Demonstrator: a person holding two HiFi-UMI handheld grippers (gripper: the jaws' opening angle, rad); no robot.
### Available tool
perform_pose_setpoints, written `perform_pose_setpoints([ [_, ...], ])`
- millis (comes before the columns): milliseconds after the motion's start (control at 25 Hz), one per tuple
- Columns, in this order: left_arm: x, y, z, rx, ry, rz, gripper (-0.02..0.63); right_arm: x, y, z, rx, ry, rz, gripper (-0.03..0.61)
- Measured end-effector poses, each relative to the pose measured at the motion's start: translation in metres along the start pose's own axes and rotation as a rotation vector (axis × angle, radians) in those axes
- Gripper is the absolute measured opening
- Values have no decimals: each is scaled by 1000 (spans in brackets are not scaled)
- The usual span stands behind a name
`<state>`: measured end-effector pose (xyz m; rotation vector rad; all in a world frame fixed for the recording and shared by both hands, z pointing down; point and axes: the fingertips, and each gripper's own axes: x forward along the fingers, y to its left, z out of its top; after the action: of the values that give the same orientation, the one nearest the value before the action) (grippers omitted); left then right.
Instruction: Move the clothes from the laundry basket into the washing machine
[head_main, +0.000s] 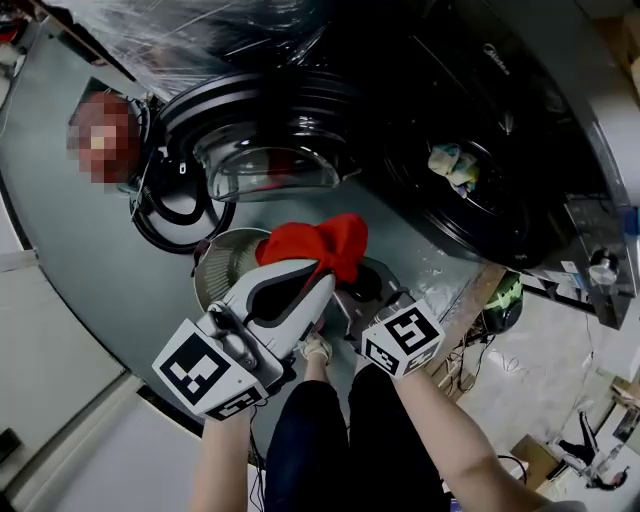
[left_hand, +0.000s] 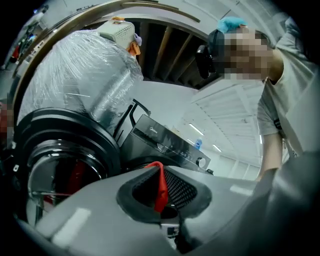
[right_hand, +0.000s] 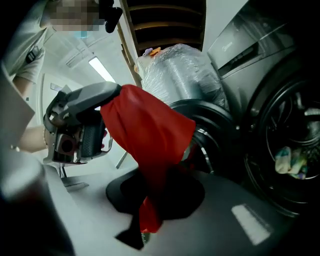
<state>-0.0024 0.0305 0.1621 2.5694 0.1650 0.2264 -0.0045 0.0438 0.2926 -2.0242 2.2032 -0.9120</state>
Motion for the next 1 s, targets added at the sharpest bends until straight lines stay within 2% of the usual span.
perform_pose_setpoints([
  [120, 25, 1, -8, -3, 19, 13, 27, -33, -33, 16, 29, -48, -70, 72],
  [200, 43, 3, -18, -5, 48, 23, 60, -54, -57, 26, 51, -87, -122, 72],
  [280, 64, 5, -26, -18, 68, 19, 90, -72, -81, 37, 61, -123, -170, 72],
  [440, 102, 3, -37, -55, 102, 3, 104, -105, -121, 56, 96, -178, -264, 72],
  [520, 116, 5, -42, -59, 135, 12, 134, -118, -134, 66, 85, -192, -302, 72],
  [680, 140, 14, -57, -62, 186, -1, 140, -135, -158, 84, 10, -199, -377, 72],
  [760, 152, 19, -65, -67, 205, 4, 152, -143, -179, 83, 8, -202, -441, 72],
  [880, 164, 30, -84, -76, 246, 34, 150, -152, -215, 70, 62, -218, -541, 72],
  [1000, 166, 44, -106, -116, 260, 49, 132, -146, -239, 51, 84, -216, -574, 72],
])
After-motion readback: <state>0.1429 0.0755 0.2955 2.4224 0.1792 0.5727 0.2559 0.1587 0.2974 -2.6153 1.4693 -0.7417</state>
